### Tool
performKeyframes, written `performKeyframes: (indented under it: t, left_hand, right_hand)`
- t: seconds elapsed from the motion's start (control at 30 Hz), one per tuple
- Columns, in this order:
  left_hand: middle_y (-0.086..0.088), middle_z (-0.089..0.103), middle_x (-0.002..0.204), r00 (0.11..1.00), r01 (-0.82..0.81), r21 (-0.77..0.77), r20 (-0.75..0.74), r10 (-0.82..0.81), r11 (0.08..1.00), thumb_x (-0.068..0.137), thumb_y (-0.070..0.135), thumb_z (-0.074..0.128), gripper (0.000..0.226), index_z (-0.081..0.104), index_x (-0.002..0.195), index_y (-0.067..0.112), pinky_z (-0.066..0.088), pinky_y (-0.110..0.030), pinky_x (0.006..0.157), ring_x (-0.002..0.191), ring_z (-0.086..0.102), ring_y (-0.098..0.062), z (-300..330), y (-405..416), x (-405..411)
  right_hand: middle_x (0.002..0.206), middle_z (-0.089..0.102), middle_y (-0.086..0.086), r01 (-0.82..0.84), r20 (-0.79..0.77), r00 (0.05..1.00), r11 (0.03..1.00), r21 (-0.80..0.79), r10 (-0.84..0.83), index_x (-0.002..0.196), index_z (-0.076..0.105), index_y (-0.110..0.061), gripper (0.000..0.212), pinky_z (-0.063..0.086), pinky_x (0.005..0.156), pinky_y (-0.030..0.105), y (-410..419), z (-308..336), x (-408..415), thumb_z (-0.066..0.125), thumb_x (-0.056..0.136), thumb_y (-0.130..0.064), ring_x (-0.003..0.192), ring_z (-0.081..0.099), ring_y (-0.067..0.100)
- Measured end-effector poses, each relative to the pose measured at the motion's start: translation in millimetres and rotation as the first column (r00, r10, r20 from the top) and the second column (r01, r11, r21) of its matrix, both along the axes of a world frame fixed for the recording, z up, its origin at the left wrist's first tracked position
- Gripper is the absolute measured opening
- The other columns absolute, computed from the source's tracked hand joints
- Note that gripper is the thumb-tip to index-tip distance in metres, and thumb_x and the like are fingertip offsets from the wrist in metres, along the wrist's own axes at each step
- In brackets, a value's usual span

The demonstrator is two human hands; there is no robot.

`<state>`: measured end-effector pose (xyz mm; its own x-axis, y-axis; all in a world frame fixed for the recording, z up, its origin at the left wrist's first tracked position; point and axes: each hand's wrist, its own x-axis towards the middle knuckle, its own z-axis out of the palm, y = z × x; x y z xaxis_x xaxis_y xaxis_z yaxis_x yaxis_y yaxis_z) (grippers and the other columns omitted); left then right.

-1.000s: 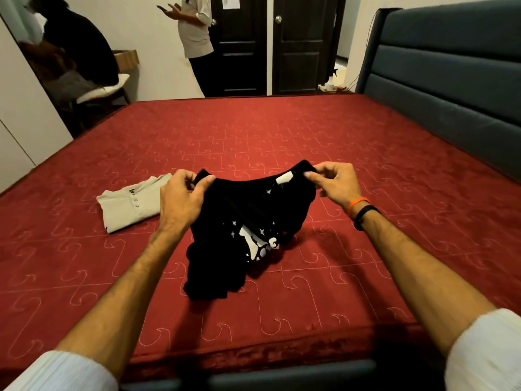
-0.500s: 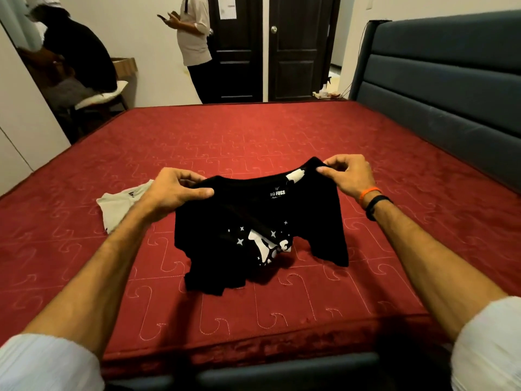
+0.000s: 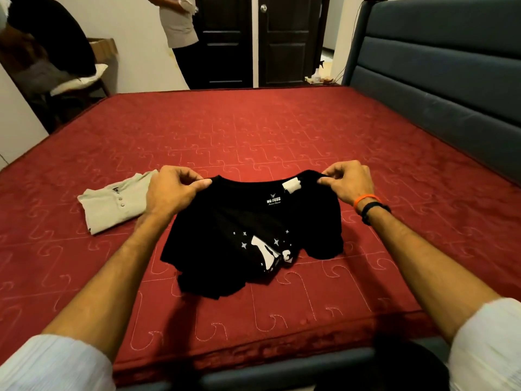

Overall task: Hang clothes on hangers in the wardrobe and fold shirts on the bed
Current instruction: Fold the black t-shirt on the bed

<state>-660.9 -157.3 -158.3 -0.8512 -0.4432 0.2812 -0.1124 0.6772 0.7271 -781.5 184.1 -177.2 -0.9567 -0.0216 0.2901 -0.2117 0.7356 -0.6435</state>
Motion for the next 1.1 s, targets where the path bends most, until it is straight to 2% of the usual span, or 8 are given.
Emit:
performKeyframes:
  t: [0.17,0.27,0.4,0.53,0.63,0.77,0.9,1.1]
  left_hand:
    - [0.001,0.075,0.082,0.988,-0.028,-0.336,0.132,0.076,0.941,0.077,0.037,0.082,0.015,0.075,0.087,0.028,0.055,-0.034,0.075,0.086,0.069,-0.021,0.9,-3.8,-7.4]
    - [-0.003,0.076,0.09,0.989,-0.114,-0.379,0.049,0.143,0.919,0.079,0.036,0.079,0.02,0.077,0.096,0.027,0.055,-0.035,0.077,0.094,0.07,-0.027,3.5,-5.7,-12.2]
    - [-0.002,0.076,0.089,0.978,-0.203,-0.233,-0.093,0.186,0.951,0.086,0.051,0.066,0.028,0.075,0.093,0.025,0.054,-0.04,0.076,0.093,0.068,-0.03,-0.1,-9.7,-23.8]
    - [0.004,0.068,0.07,0.994,-0.103,-0.095,0.015,0.105,0.99,0.089,0.055,0.059,0.037,0.067,0.073,0.022,0.05,-0.035,0.071,0.073,0.064,-0.021,-10.2,-20.1,-40.8]
    - [0.01,0.064,0.062,0.995,0.096,0.124,-0.025,-0.094,0.988,0.089,0.041,0.066,0.027,0.068,0.072,0.02,0.047,-0.027,0.065,0.061,0.058,-0.008,-18.3,-27.2,-49.5]
    - [0.009,0.062,0.063,0.966,0.255,0.279,-0.025,-0.258,0.926,0.089,-0.001,0.067,0.018,0.065,0.079,0.014,0.044,-0.012,0.054,0.055,0.055,0.004,-15.7,-24.8,-48.6]
    - [0.007,0.068,0.068,0.957,0.249,0.412,0.034,-0.287,0.877,0.089,0.006,0.07,0.012,0.069,0.082,0.015,0.048,-0.016,0.054,0.058,0.061,-0.002,-16.6,-22.8,-45.0]
    - [0.005,0.071,0.067,0.973,0.153,0.15,0.151,-0.176,0.977,0.081,0.021,0.08,0.01,0.073,0.076,0.016,0.051,-0.021,0.056,0.06,0.065,-0.007,-16.0,-26.3,-47.1]
  right_hand:
    - [0.061,0.068,-0.006,0.025,0.016,1.0,0.99,-0.138,-0.023,0.07,0.071,-0.026,0.012,0.061,0.07,0.033,-11.2,-0.9,-11.1,0.078,0.079,-0.022,0.053,0.068,0.007]
    - [0.064,0.071,-0.009,0.017,0.017,1.0,0.986,-0.166,-0.014,0.074,0.074,-0.026,0.021,0.06,0.071,0.032,-16.6,-0.9,-20.3,0.068,0.081,-0.007,0.052,0.068,0.004]
    - [0.065,0.071,-0.006,-0.002,0.05,0.999,0.972,-0.234,0.014,0.084,0.077,-0.019,0.021,0.055,0.053,0.024,-23.1,-3.0,-25.8,0.064,0.083,-0.002,0.053,0.069,0.007]
    - [0.062,0.066,0.0,-0.027,0.075,0.996,0.951,-0.308,0.052,0.086,0.074,-0.013,0.001,0.053,0.044,0.021,-24.2,-8.9,-32.3,0.074,0.086,-0.014,0.044,0.062,0.002]
    - [0.06,0.061,0.004,-0.007,0.098,0.994,0.919,-0.393,0.049,0.072,0.071,-0.018,0.018,0.055,0.049,0.027,-20.5,-17.0,-43.8,0.075,0.086,-0.03,0.044,0.057,0.006]
    - [0.065,0.059,0.004,-0.036,0.126,0.986,0.89,-0.455,0.104,0.076,0.07,-0.016,0.016,0.046,0.043,0.018,-16.7,-20.3,-51.5,0.071,0.09,-0.023,0.044,0.051,-0.001]
    - [0.059,0.056,-0.001,-0.086,0.13,0.979,0.901,-0.426,0.155,0.092,0.069,-0.008,0.003,0.041,0.039,0.013,-13.1,-21.1,-50.8,0.067,0.092,-0.011,0.04,0.05,-0.004]
    - [0.075,0.069,0.002,-0.187,0.145,0.963,0.953,-0.24,0.226,0.089,0.072,-0.021,0.02,0.058,0.06,0.027,1.3,-20.3,-49.9,0.068,0.089,-0.002,0.067,0.069,0.02]
